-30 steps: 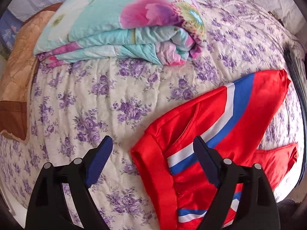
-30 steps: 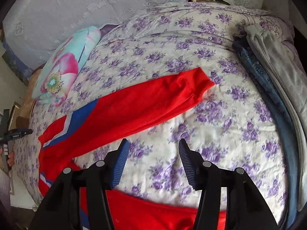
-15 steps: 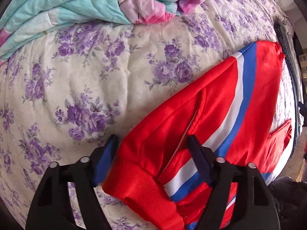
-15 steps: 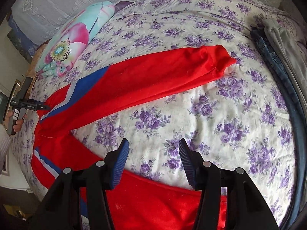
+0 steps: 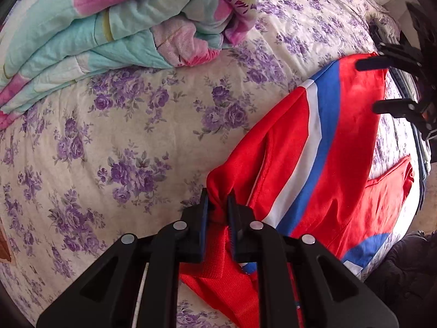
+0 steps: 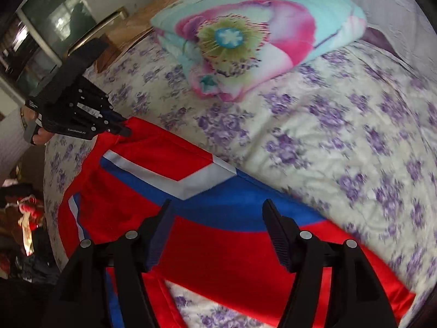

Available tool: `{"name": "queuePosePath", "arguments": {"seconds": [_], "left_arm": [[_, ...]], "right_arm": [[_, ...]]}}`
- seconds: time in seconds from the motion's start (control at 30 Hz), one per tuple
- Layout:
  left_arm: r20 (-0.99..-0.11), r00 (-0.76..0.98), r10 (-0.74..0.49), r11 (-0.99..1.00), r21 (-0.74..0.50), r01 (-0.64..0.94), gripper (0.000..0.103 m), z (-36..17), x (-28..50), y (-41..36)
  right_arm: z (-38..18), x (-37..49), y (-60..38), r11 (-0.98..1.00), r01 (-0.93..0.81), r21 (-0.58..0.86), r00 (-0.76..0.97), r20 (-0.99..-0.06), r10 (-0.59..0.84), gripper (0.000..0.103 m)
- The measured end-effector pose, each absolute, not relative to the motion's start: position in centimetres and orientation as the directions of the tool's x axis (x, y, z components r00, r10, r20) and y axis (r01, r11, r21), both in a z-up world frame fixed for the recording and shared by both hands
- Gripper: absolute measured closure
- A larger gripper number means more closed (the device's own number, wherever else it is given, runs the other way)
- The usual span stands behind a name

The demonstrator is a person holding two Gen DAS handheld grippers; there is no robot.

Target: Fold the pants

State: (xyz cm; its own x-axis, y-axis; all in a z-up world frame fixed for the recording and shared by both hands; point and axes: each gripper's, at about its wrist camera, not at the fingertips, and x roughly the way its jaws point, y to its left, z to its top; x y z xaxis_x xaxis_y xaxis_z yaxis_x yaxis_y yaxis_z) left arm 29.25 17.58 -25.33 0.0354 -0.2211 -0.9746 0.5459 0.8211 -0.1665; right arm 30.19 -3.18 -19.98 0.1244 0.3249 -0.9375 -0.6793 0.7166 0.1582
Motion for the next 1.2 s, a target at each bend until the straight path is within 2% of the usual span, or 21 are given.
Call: {"name": "queuePosePath", "arguments": {"seconds": [0.1,0.27,0.3,0.37,0.57,0.77,1.0,1.2], "left_arm": [[-0.973,0.043,-0.227,0.818,-0.167,0.550,0.091,-24.9,29.3,17.9],[-0.970,0.054,-0.238,0.818,-0.170,0.549,0.091,-24.6,29.2,17.7],[-0.970,0.054,-0.239,0.819,-0.171,0.547,0.091,-24.7,29.2,17.7],[-0.970,0.051,-0.239,0.822,-0.174,0.543,0.091,-24.7,29.3,17.9],[-0.974,0.057,-0.219,0.828,-0.154,0.539,0.091,-24.8,29.2,17.7],[-0.966,0.106,-0.235,0.824,-0.140,0.550,0.091,-21.9,27.5,17.9],[-0.949,0.171,-0.263,0.800,-0.116,0.589,0.091,-17.8,20.1,18.5],[-0.955,0.166,-0.247,0.794,-0.102,0.599,0.091,-17.7,13.6,18.6]], "right_arm": [[-22.1,32.4,-0.2,0.643,-0.755,0.129,0.056,-0.964,0.259,0.036],[-25.3,34.5,1.4,0.602,-0.780,0.170,-0.056,-0.978,0.202,0.037],[-25.9,34.6,1.3,0.605,-0.774,0.186,-0.083,-0.977,0.195,0.040],[-26.5,34.4,1.1,0.596,-0.769,0.232,-0.133,-0.970,0.206,0.097],[-23.5,32.7,-0.7,0.625,-0.746,0.230,-0.050,-0.955,0.292,0.097],[-19.2,29.5,-2.3,0.657,-0.726,0.204,0.046,-0.938,0.343,0.097],[-14.3,20.4,-4.2,0.645,-0.730,0.225,0.103,-0.897,0.429,0.096],[-14.9,12.3,-2.8,0.652,-0.726,0.218,0.114,-0.897,0.427,0.096]]}}
